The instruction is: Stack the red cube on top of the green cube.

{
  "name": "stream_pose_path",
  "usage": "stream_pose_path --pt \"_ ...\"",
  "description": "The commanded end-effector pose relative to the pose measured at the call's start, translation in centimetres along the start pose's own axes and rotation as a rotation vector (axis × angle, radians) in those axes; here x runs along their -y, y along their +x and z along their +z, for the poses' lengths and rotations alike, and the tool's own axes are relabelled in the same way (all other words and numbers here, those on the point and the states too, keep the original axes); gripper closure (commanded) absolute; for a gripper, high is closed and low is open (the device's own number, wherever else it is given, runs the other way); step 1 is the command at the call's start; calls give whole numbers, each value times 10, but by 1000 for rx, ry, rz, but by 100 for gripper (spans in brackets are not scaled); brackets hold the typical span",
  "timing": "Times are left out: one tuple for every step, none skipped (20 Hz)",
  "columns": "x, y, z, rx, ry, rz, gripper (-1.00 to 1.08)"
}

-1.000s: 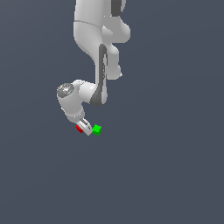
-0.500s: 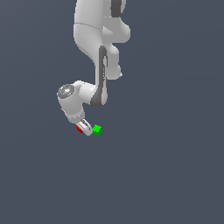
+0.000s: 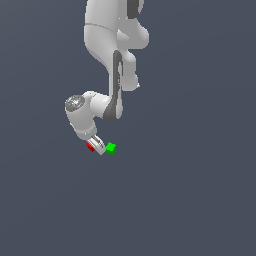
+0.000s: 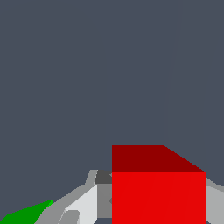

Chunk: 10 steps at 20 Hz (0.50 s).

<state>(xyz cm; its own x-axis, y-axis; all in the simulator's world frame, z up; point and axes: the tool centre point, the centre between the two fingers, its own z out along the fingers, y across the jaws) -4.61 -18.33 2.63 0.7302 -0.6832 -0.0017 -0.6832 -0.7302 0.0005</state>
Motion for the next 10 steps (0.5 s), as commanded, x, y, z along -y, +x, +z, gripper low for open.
stream_pose_path --pt "0 0 -8 -1 1 0 108" --pt "0 0 -13 -1 1 0 108" --pt "0 0 -18 -1 1 0 108" --pt "0 0 -24 -1 1 0 108" --pt "0 0 -30 -1 1 0 108" --pt "0 0 -38 -1 1 0 108" --pt "-1 0 -45 -1 1 1 108" --pt "-1 0 -52 -1 1 1 108" --pt "-1 -1 -59 -1 1 1 108" --pt "-1 0 -66 -1 1 1 108"
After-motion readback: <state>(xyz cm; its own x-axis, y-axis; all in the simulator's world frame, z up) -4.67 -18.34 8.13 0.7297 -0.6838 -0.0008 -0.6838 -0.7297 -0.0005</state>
